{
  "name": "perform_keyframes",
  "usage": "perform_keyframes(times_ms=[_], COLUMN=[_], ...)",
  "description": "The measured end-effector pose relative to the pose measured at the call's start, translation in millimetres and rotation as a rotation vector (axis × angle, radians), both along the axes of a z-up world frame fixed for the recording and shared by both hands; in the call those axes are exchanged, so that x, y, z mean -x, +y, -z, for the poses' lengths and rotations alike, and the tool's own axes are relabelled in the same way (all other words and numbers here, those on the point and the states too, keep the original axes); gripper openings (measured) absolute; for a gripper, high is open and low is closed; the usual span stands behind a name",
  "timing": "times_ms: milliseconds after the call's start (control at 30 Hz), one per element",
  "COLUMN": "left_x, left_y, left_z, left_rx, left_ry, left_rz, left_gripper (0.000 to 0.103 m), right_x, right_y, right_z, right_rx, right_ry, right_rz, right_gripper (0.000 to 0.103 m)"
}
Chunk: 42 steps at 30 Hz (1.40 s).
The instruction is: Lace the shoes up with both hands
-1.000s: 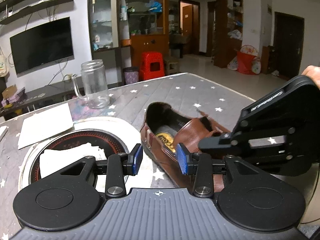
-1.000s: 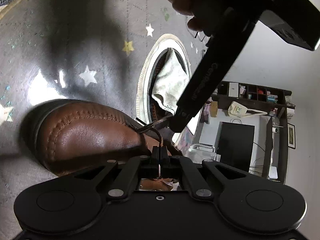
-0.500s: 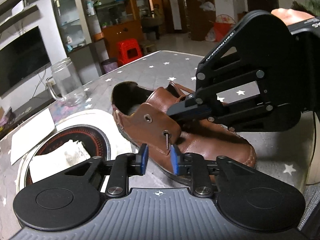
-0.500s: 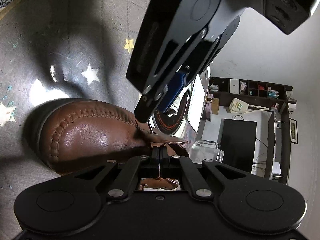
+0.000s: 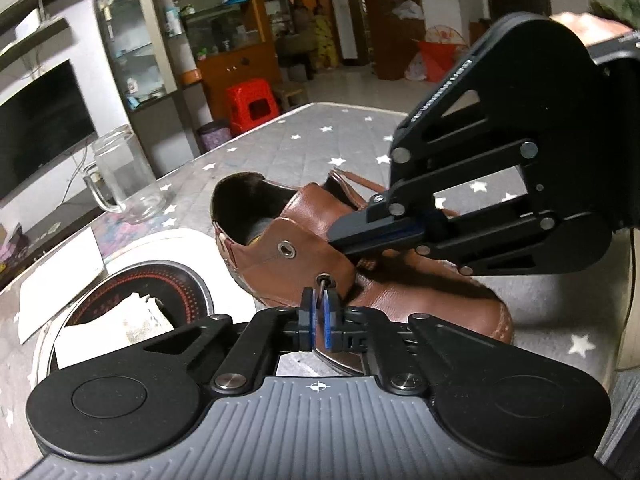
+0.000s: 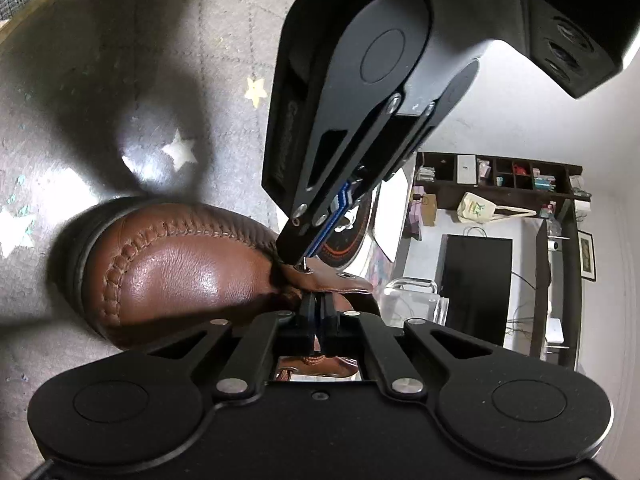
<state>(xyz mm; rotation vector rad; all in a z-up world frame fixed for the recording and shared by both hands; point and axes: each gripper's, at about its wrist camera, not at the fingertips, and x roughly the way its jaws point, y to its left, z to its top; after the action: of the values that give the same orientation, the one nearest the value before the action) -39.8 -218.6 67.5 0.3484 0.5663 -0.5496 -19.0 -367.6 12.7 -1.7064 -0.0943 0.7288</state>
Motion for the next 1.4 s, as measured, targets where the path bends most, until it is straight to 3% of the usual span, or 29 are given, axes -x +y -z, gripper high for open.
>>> perform_keyframes(times_ms=[67,133,167,733,800,933,1233,1400], left_x=[5.1,10.2,11.9,48.4,45.8,41.8,25.5,23.7], left_y=[2.1,5.6,7.9,59.6,67.4,65.3,88.3,87.7], left_z=[-4.1,-8.9,-11.0,-50.2,-51.4,-40.6,-16.0,-15.7], left_rx=[0.003,0.005,0.007,-0.038,0.012,-0.026,-0.041,-0.031], left_ry=[-0.02,-0.044,-0.053,-0.219,-0.174,-0.127,-0.009,0.007], left_rz=[-0.025,-0.056,-0.074,-0.339,-0.343,-0.346,-0.447,-0.444], left_gripper=[0.003,0.003,0.003,0.002,0.002,0.003,0.015,0.028], right_x=[3.0,5.3,6.1,34.1,34.6,28.3,-13.0,-55.6], right_y=[-2.0,-5.2,-6.6,-26.3,-29.4,-36.5,-63.3,-85.8], right_z=[-3.4,-5.8,-6.6,-11.8,-11.6,-15.4,-32.1,-40.3], right_rx=[-0.029,-0.051,-0.059,-0.203,-0.209,-0.255,-0.473,-0.662], right_ry=[0.004,0.009,0.01,0.077,0.078,0.107,0.268,0.399], right_rz=[0.017,0.04,0.048,0.184,0.199,0.251,0.464,0.593], right_gripper=[0.002,0.015,0.017,0.017,0.017,0.017,0.017,0.017])
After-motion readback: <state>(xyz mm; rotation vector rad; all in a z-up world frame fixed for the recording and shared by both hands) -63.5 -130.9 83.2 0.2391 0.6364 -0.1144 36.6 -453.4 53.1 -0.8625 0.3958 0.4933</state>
